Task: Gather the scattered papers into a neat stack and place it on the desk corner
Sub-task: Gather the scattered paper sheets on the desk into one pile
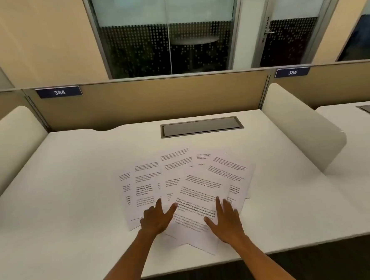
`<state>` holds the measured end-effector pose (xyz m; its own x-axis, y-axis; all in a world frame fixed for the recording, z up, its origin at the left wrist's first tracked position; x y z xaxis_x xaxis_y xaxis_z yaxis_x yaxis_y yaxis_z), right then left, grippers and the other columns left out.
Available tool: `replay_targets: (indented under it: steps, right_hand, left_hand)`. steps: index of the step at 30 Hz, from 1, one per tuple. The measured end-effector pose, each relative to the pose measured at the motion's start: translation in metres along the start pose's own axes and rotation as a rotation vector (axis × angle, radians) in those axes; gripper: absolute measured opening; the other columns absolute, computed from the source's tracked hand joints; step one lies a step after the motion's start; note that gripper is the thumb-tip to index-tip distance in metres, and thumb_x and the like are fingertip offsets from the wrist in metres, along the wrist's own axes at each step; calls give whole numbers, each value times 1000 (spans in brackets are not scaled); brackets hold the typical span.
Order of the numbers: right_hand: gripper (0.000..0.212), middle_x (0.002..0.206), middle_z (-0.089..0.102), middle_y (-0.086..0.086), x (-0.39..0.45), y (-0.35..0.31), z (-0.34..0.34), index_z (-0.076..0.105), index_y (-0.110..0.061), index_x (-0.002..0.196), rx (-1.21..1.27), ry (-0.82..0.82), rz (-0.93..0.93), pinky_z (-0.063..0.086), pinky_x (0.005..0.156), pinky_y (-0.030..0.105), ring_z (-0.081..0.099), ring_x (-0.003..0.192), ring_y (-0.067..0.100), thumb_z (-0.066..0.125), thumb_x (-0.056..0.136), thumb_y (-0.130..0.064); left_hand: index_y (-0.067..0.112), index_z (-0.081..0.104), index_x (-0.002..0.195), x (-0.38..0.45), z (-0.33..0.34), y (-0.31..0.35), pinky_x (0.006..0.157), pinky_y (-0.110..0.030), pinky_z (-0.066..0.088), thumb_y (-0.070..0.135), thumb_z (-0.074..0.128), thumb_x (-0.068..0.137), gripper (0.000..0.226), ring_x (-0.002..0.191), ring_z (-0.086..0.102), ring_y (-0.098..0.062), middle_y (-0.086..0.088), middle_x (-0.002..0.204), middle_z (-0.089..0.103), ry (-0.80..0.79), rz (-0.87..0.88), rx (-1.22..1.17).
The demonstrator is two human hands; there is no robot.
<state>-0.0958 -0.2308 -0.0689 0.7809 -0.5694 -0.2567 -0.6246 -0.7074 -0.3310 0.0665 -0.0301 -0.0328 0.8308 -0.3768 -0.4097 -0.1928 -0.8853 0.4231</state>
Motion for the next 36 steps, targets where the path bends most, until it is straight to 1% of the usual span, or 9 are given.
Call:
replay_targets:
  steps: [5, 9, 15, 19, 22, 26, 30, 33, 36]
  right_hand:
    - [87, 164, -8, 7, 17, 1, 4, -9, -25, 154, -50, 70, -70, -3, 121, 43, -4, 152, 26, 24, 89, -71]
    - [74, 164, -6, 9, 30, -4, 7, 15, -27, 154, -69, 63, -155, -8, 120, 40, -7, 152, 25, 27, 92, -66]
    - [62, 164, 8, 2, 46, -11, 2, 38, -30, 147, 10, 24, -205, 4, 122, 34, 4, 152, 18, 33, 94, -61]
    - [61, 164, 9, -7, 54, -19, 3, 42, -33, 144, 73, -42, -193, 16, 121, 34, 7, 151, 15, 37, 92, -64]
    - [62, 163, 9, -10, 55, -27, 6, 43, -34, 144, 114, -65, -188, 16, 121, 34, 8, 151, 13, 38, 90, -66]
    - [61, 163, 10, -12, 56, -36, 9, 45, -34, 142, 146, -62, -177, 13, 121, 32, 7, 151, 11, 41, 90, -66]
    - [58, 162, 15, -12, 57, -40, 6, 49, -34, 138, 160, -33, -163, 12, 121, 31, 9, 150, 10, 44, 89, -64]
    - [53, 162, 17, -9, 57, -41, 0, 53, -34, 135, 163, -1, -146, 12, 121, 33, 12, 150, 13, 48, 90, -61]
    - [54, 159, 25, 1, 58, -32, -16, 51, -28, 136, 211, 156, 11, 24, 119, 38, 24, 145, 20, 51, 90, -56]
  left_hand:
    - [23, 19, 151, 13, 8, 14, 110, -57, 30, 77, 38, 80, 91, 142, 30, -38, -14, 153, 34, 23, -107, -51]
    - [18, 21, 150, 23, 4, 27, 113, -52, 29, 69, 47, 84, 88, 141, 31, -37, -15, 152, 36, 65, -123, -160]
    - [15, 29, 146, 29, -8, 28, 108, -52, 35, 58, 58, 84, 81, 134, 38, -39, -19, 145, 41, 226, -228, -358]
    - [14, 34, 142, 34, -12, 24, 103, -51, 39, 53, 63, 83, 76, 129, 42, -40, -21, 140, 43, 289, -292, -475]
    - [13, 37, 137, 39, -13, 22, 101, -47, 44, 48, 65, 84, 70, 123, 48, -37, -21, 136, 44, 316, -290, -636]
    - [14, 36, 135, 45, -13, 23, 88, -41, 51, 48, 65, 83, 68, 112, 55, -32, -17, 128, 51, 292, -294, -717]
    - [16, 34, 132, 54, -16, 21, 99, -52, 46, 52, 62, 83, 67, 119, 50, -36, -15, 126, 55, 249, -334, -644]
    - [14, 27, 138, 55, -17, 19, 105, -55, 37, 51, 60, 83, 74, 128, 39, -39, -19, 136, 45, 208, -379, -464]
    - [13, 21, 142, 56, -15, 20, 105, -54, 35, 46, 60, 84, 77, 130, 34, -39, -21, 139, 37, 190, -394, -418]
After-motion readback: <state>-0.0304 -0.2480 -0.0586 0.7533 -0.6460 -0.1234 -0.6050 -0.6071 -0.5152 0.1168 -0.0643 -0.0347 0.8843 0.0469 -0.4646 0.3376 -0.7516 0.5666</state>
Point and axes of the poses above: each hand's wrist, its own x-axis towards the middle knuckle, its own z-axis out of the palm, y = z × x, the point moved 8 cm from there along x, towards the middle knuckle
